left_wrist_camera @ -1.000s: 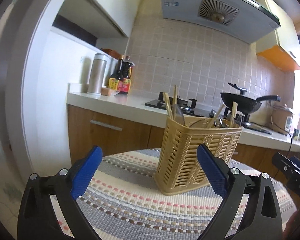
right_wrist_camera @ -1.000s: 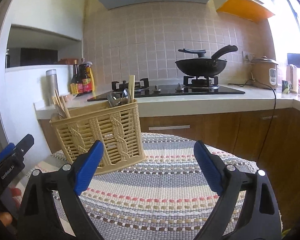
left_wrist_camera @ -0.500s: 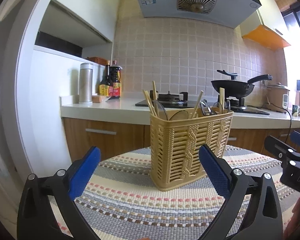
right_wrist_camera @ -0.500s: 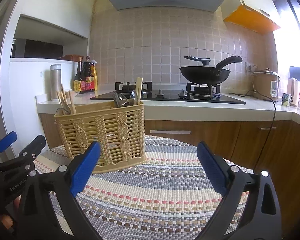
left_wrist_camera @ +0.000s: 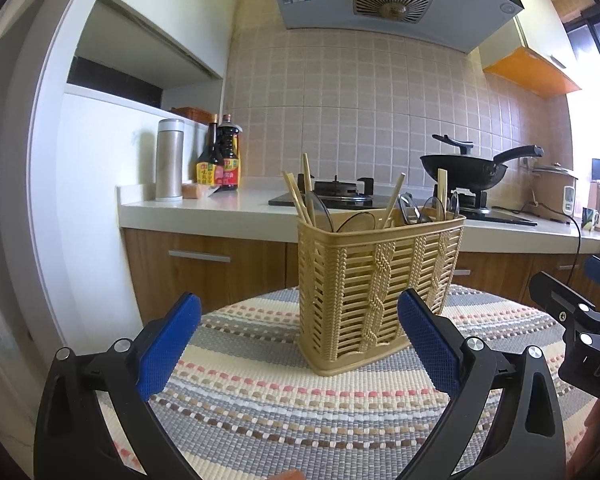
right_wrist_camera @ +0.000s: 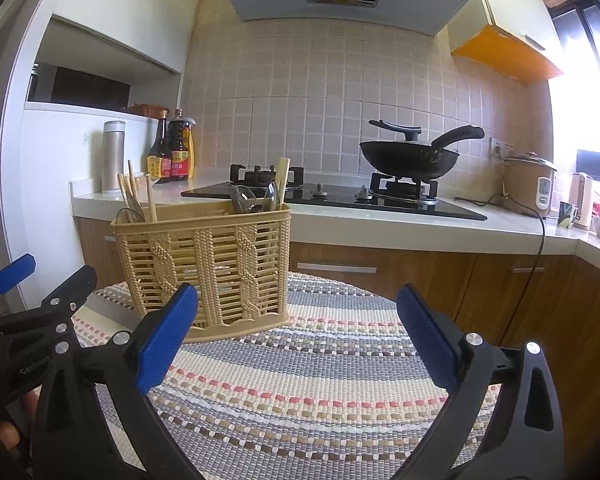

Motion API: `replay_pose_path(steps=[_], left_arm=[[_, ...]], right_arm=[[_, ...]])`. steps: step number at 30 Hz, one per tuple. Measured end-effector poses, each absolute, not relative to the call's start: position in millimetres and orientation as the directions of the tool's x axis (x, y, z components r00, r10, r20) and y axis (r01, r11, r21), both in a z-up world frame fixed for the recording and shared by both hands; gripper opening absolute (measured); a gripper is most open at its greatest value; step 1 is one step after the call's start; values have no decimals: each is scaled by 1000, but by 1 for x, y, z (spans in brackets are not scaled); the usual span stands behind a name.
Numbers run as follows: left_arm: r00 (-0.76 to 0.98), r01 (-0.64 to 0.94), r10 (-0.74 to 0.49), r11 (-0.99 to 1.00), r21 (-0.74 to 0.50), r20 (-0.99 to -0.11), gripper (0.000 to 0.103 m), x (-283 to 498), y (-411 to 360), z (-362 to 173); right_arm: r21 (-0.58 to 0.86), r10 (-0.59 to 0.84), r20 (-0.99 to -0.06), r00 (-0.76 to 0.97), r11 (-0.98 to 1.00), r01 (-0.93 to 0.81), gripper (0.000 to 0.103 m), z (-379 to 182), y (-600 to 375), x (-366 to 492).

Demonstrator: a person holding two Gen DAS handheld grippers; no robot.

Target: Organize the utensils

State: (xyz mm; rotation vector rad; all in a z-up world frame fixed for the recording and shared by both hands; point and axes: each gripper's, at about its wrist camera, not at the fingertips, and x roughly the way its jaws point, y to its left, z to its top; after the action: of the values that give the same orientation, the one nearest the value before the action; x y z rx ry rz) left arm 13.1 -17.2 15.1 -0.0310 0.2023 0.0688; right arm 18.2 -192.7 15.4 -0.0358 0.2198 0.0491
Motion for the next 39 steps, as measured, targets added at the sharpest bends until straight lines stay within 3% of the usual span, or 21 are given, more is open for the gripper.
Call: replay_pose_path(steps=[14, 39], left_arm=[[975, -52, 48, 999, -12, -217, 95, 14, -22, 15], [974, -41, 37, 999, -15, -222, 95, 14, -24, 13]], right_arm=[[31, 30, -242, 970, 999, -23, 95, 16, -207, 27], [9, 21, -254, 967, 1000, -20, 95, 12, -202, 29]])
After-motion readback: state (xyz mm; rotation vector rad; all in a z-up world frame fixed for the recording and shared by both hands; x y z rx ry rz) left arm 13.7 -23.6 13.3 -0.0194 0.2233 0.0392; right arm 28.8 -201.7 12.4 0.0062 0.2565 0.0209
